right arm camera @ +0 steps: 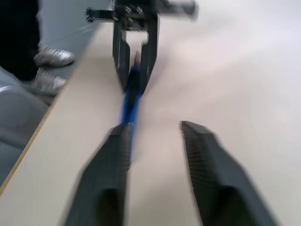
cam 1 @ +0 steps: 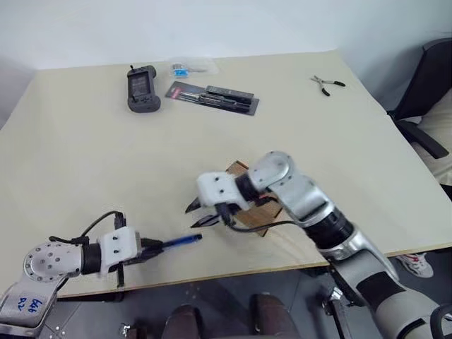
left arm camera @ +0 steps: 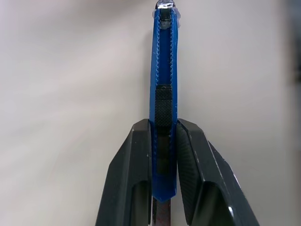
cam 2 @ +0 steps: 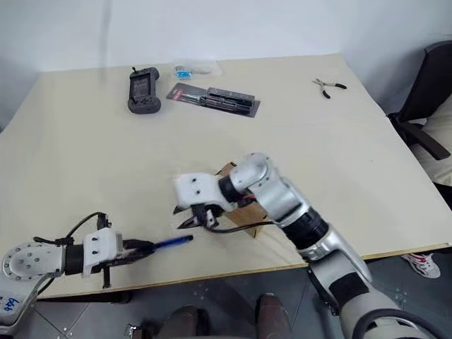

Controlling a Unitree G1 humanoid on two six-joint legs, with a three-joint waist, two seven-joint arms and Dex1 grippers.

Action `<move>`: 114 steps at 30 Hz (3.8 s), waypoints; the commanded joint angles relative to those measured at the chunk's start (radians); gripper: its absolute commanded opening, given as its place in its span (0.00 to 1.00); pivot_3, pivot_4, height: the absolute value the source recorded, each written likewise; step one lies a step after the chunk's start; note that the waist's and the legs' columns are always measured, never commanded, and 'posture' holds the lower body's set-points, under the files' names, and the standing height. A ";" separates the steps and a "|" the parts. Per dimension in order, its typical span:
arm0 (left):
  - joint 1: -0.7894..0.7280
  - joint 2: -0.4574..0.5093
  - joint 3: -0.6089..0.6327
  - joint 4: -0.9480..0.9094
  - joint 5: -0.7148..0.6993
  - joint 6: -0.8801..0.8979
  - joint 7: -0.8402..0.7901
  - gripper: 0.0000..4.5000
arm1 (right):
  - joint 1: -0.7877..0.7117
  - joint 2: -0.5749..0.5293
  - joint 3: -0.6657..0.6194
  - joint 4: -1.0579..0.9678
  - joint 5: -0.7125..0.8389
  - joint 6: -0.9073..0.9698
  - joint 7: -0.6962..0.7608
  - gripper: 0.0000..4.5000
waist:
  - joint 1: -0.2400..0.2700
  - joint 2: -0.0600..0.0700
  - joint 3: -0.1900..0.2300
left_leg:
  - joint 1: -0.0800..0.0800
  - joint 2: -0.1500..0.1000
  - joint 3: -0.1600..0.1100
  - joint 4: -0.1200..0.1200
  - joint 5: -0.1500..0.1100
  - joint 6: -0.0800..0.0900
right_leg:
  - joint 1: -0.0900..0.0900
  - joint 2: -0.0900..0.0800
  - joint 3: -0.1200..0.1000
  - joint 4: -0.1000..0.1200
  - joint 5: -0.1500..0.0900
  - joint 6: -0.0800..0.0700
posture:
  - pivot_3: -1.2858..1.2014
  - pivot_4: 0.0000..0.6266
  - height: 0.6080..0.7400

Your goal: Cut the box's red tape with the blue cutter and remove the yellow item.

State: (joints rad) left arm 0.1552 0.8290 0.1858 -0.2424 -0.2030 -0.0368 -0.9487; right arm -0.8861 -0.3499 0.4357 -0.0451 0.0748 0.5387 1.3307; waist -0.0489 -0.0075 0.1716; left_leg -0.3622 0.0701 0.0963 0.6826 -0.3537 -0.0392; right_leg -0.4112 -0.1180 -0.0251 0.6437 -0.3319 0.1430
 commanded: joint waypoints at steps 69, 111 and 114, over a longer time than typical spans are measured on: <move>-0.496 -0.047 -0.015 -0.060 -0.244 0.533 0.167 1.00 | -0.372 -0.107 -0.346 0.247 0.330 0.635 -0.310 0.05 | -0.032 -0.002 0.001 | -0.012 -0.004 -0.005 0.000 0.000 -0.001 | -0.007 -0.015 -0.038 0.003 0.002 0.003 | 0.52 0.24 1.00; -0.900 -0.311 -0.482 0.180 -0.179 0.838 0.089 0.00 | 0.061 -0.385 -0.522 -0.387 0.556 1.009 -0.693 0.05 | 0.029 -0.003 0.002 | -0.009 -0.005 -0.005 0.003 0.001 0.000 | -0.001 -0.014 -0.037 -0.003 0.002 0.003 | 0.52 0.24 1.00; -0.905 -0.315 -0.482 0.190 -0.172 0.826 0.087 0.00 | 0.061 -0.375 -0.536 -0.386 0.565 1.011 -0.697 0.05 | 0.030 -0.003 0.002 | -0.009 -0.005 -0.005 0.003 0.001 0.001 | -0.001 -0.014 -0.037 -0.003 0.002 0.003 | 0.52 0.24 1.00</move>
State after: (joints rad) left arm -0.7429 0.5153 -0.2914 -0.0657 -0.4031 0.7925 -0.8647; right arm -0.8113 -0.7144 -0.0805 -0.3988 0.6206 1.5671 0.6347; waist -0.0188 -0.0109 0.1737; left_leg -0.3708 0.0652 0.0917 0.6854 -0.3526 -0.0384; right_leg -0.4120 -0.1324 -0.0622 0.6410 -0.3294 0.1455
